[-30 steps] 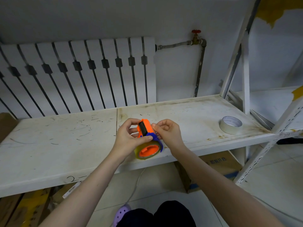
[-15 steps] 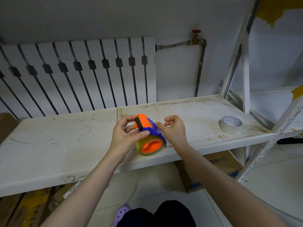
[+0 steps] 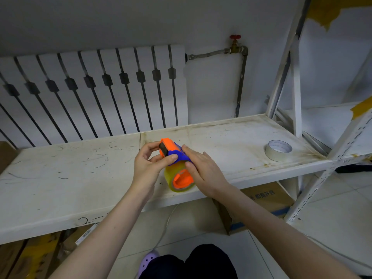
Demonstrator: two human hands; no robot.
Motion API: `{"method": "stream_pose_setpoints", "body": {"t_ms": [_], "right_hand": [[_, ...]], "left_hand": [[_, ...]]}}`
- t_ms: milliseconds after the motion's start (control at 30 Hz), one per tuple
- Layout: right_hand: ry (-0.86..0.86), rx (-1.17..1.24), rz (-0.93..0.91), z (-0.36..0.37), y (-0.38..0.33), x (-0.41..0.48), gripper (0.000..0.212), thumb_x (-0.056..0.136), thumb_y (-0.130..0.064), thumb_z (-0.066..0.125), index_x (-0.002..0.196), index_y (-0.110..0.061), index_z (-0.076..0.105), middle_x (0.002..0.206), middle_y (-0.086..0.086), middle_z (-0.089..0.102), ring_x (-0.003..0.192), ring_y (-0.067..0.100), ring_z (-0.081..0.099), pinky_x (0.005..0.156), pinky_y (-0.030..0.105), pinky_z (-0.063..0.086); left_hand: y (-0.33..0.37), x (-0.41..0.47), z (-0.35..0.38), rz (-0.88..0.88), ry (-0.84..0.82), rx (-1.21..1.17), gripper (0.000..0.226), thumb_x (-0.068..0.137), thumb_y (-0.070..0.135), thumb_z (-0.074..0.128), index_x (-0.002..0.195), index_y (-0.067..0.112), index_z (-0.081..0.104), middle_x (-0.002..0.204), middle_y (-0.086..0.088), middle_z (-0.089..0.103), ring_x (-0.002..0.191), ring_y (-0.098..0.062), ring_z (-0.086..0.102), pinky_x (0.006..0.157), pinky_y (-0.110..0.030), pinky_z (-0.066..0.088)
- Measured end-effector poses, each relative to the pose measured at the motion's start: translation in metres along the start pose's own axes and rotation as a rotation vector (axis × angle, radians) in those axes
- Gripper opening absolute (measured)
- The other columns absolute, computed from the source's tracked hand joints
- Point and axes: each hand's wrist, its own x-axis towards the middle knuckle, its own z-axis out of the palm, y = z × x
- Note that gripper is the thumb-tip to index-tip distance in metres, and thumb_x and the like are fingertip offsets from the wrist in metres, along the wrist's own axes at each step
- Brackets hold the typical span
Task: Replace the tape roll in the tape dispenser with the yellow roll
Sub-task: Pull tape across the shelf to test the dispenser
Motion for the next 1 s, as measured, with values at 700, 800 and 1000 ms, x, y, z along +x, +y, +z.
{"method": "stream_pose_setpoints", "body": {"t_ms": [700, 800, 1000], "right_hand": [[0.313, -0.048, 0.299, -0.032, 0.086, -0.028, 0.113, 0.054, -0.042, 0.085, 0.142, -0.021, 0.017, 0.139, 0.002, 0.034, 0.126, 0.018, 0.039, 0.095, 0.037, 0.046], [0.385, -0.068, 0.498, -0.048, 0.115, -0.019, 0.112, 0.053, -0.041, 0.084, 0.142, -0.021, 0.019, 0.137, 0.003, 0.035, 0.124, 0.023, 0.04, 0.092, 0.04, 0.045], [0.401, -0.184, 0.692, -0.062, 0.155, 0.006, 0.108, 0.053, -0.049, 0.081, 0.138, -0.019, 0.023, 0.136, 0.006, 0.037, 0.124, 0.029, 0.043, 0.089, 0.044, 0.047]], "left_hand": [[-0.003, 0.022, 0.059, -0.603, -0.112, 0.004, 0.052, 0.076, 0.045, 0.072, 0.118, 0.021, 0.053, 0.13, -0.006, 0.051, 0.116, -0.027, 0.057, 0.091, -0.039, 0.047], [-0.008, 0.025, 0.062, -0.621, -0.114, 0.025, 0.035, 0.084, 0.028, 0.069, 0.113, 0.014, 0.057, 0.127, -0.01, 0.057, 0.115, -0.026, 0.059, 0.09, -0.036, 0.046], [-0.011, 0.035, 0.062, -0.606, -0.081, 0.033, 0.004, 0.089, 0.012, 0.058, 0.088, 0.015, 0.061, 0.1, -0.005, 0.062, 0.098, -0.023, 0.064, 0.086, -0.034, 0.044]]}}
